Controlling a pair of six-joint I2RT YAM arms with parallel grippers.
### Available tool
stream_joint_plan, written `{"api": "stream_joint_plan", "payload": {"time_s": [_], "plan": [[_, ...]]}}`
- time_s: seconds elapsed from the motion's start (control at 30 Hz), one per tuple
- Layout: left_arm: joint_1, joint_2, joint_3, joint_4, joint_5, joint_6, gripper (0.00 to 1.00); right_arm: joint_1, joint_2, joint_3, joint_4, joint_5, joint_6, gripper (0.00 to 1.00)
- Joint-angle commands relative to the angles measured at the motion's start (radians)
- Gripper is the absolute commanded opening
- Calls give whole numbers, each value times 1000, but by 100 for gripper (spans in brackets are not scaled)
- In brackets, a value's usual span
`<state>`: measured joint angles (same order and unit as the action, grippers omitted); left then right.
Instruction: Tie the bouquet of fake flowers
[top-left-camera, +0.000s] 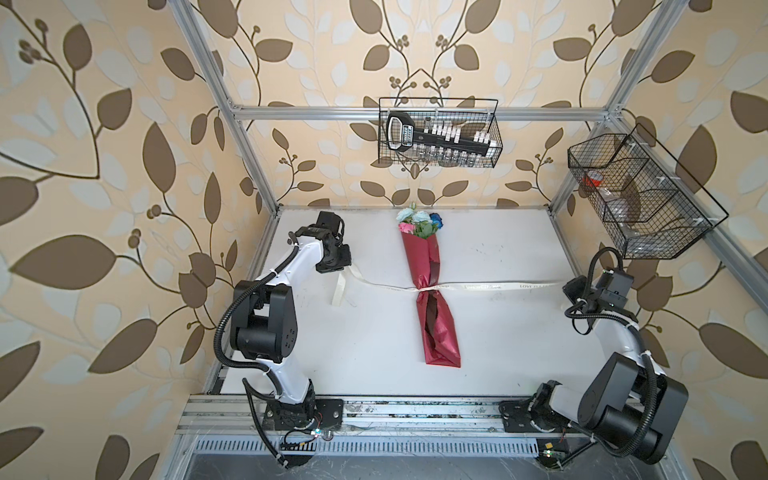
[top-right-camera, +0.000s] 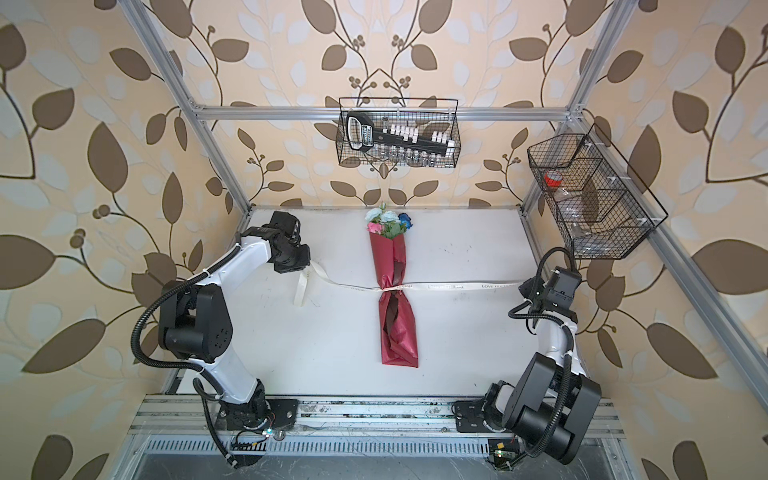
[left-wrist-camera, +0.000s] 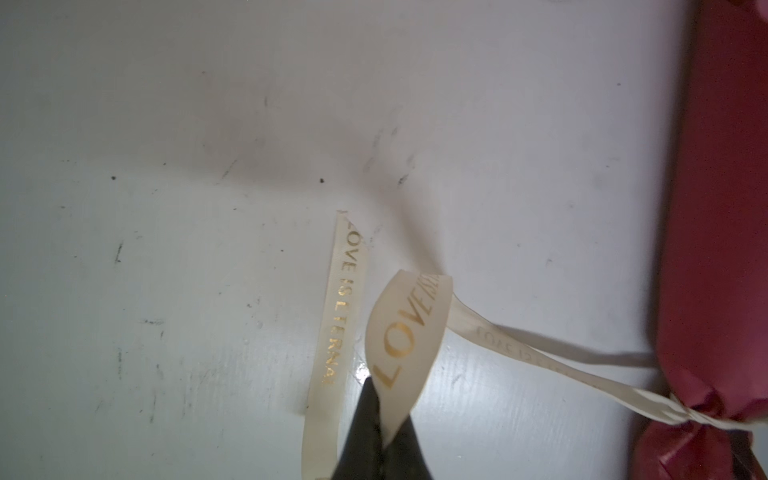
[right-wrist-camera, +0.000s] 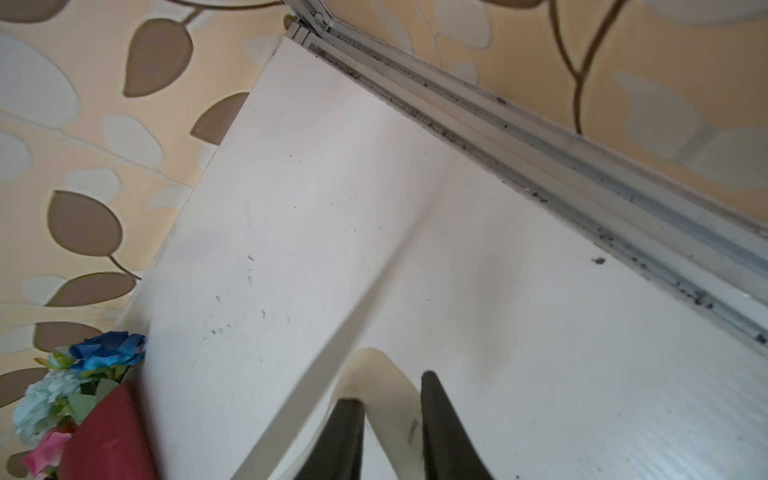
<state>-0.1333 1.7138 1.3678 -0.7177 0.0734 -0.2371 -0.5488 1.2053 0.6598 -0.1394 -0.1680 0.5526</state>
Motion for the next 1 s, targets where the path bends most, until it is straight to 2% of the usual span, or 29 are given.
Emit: {"api": "stream_joint_plan", "payload": {"time_s": [0.0, 0.07, 0.2, 0.3, 0.4, 0.5, 0.6, 0.7, 0.8, 0.97], "plan": [[-30, -77, 42, 16, 88, 41, 0, 50, -44, -38, -46, 0, -4, 37], [-34, -101, 37, 27, 122, 49, 0, 76, -92, -47, -63, 7, 1, 42], [-34, -143, 31, 34, 169, 69, 0, 125, -179, -22, -115, 18, -18, 45], [-35, -161, 33, 33, 216, 93, 0, 217, -233, 16, -152, 54, -27, 47], [-35, -170, 39, 26, 279, 121, 0, 374, -282, 22, -107, 36, -54, 51], [-37, -181, 40, 19, 331, 159, 0, 600, -274, 31, -20, 27, -99, 51], [-43, -196, 40, 4, 359, 204, 0, 854, -169, 74, 28, 108, -162, 52], [-46, -220, 26, 13, 376, 229, 0, 1043, -2, 136, 88, 121, -208, 52], [-46, -244, 15, 23, 402, 237, 0, 1169, 172, 202, 176, 110, -252, 53], [-46, -264, 9, 20, 408, 236, 0, 1249, 444, 376, 223, 97, -322, 54]]}}
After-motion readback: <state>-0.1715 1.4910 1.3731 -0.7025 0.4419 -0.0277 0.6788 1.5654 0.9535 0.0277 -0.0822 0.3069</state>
